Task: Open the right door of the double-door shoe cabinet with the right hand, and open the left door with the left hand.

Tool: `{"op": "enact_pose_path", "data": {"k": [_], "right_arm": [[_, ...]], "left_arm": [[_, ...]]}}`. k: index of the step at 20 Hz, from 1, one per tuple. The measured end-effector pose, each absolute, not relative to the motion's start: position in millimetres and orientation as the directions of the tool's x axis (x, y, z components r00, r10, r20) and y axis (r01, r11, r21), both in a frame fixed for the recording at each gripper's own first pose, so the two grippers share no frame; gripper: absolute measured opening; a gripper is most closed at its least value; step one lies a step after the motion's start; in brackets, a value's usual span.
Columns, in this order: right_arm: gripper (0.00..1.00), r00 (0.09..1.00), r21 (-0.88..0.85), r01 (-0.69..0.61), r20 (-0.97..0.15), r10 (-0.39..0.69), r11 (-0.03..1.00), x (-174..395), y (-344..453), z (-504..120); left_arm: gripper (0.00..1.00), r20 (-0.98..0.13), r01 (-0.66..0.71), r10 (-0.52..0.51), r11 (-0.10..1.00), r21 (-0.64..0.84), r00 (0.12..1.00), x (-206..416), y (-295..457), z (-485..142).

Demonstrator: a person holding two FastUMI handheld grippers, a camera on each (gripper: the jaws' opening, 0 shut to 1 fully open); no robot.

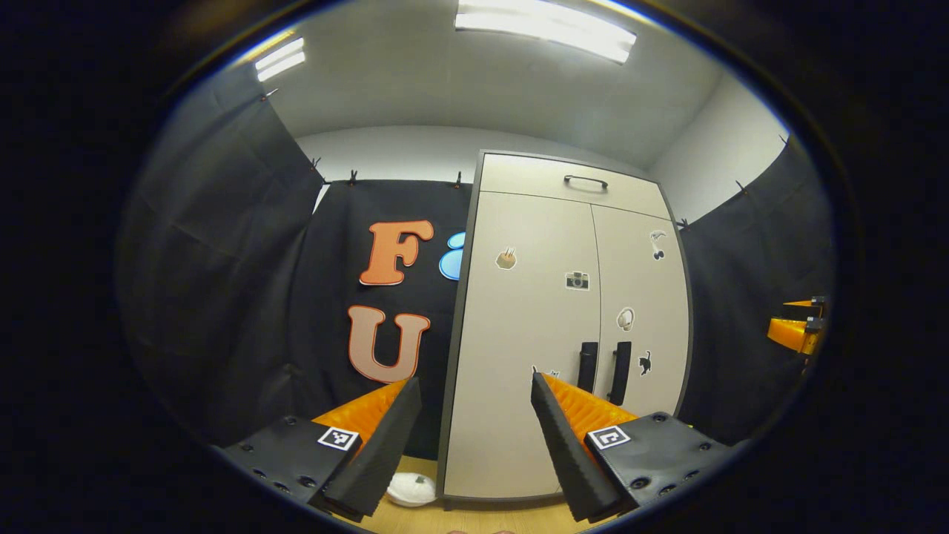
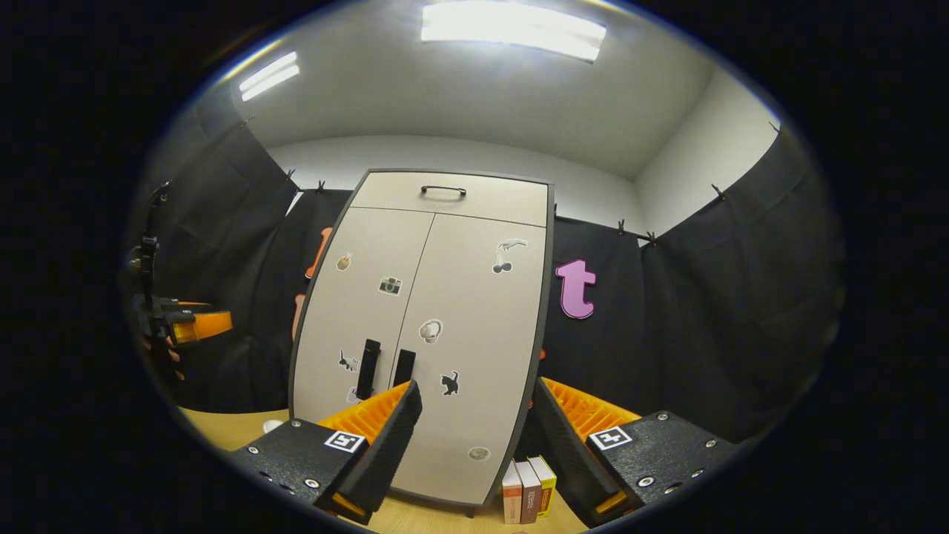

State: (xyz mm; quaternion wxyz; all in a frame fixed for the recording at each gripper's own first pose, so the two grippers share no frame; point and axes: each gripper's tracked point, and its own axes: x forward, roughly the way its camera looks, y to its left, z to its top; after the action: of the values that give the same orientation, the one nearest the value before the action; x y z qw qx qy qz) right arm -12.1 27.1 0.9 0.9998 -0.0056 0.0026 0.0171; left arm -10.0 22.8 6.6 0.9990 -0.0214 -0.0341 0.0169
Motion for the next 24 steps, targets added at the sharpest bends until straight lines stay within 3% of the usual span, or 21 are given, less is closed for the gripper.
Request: {"op": "enact_pose_path", "data": {"k": [9, 18, 24], "right_arm": [[0.94, 0.997, 0.029, -0.077, -0.027, 0.078, 0.997, 7, 50, -13], [0.93, 0.972, 0.098, -0.166, -0.153, 0.180, 0.981, 77, 123, -39], [0.91, 0.947, 0.113, -0.191, -0.239, 0.213, 0.975, 125, 162, -73]], "left_arm": [[0.96, 0.066, -0.020, 0.022, 1.000, -0.021, 0.998, -11, 18, 9], [0.96, -0.004, -0.014, 0.014, 0.999, -0.041, 1.000, -7, 26, 7], [0.96, -0.001, -0.088, 0.088, 0.996, -0.002, 0.996, -15, 66, 9]]}}
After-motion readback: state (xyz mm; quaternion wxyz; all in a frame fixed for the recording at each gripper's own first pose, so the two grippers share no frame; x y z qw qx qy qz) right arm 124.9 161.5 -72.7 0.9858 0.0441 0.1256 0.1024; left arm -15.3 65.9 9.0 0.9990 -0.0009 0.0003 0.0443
